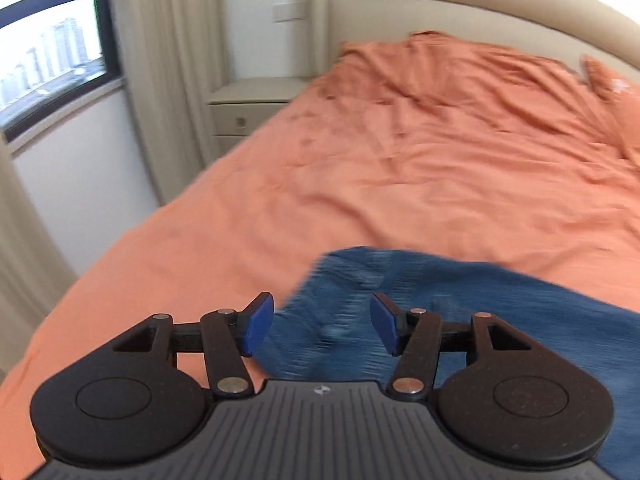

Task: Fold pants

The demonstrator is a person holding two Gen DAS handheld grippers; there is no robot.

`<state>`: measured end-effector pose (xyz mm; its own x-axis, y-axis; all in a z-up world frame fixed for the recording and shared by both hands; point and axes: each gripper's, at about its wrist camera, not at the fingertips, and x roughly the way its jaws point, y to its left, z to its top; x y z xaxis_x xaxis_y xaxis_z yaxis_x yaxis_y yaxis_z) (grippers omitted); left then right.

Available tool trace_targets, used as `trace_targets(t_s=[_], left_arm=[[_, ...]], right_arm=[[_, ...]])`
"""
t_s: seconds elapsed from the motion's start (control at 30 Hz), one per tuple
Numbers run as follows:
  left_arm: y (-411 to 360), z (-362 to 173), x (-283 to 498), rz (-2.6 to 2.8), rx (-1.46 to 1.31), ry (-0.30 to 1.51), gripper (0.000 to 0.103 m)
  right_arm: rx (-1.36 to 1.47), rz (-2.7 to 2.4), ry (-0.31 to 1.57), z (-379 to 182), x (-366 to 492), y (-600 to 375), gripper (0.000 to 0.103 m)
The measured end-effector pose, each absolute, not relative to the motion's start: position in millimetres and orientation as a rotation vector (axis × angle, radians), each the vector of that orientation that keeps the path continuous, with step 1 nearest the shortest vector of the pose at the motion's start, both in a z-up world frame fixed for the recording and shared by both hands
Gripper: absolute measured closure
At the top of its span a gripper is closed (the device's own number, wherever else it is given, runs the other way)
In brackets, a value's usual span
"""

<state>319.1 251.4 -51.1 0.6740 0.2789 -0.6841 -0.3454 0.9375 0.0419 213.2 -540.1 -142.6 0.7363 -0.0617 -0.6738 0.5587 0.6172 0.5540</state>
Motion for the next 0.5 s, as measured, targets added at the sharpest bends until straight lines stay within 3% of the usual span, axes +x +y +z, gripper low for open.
trace_targets(t_s=[0.17, 0.37, 0.47, 0.5], left_arm=[[194, -43, 334, 0.206, -0.164, 0.806, 0.044], [109, -41, 347, 0.106, -0.087, 0.828, 0.044], [74, -38, 352, 0.082, -0.047, 0.83, 0.044], [64, -38, 354, 0.071, -0.039, 0.831, 0.044]], right_arm=[[0.979, -0.39, 0.627, -164, 232, -607, 0.076], [1.082, -0.387, 0.636, -205, 266, -645, 0.076], [1.101, -0.401, 0.692, -223, 278, -650, 0.08], [1.119, -0.392, 0.696, -228, 279, -652, 0.089]])
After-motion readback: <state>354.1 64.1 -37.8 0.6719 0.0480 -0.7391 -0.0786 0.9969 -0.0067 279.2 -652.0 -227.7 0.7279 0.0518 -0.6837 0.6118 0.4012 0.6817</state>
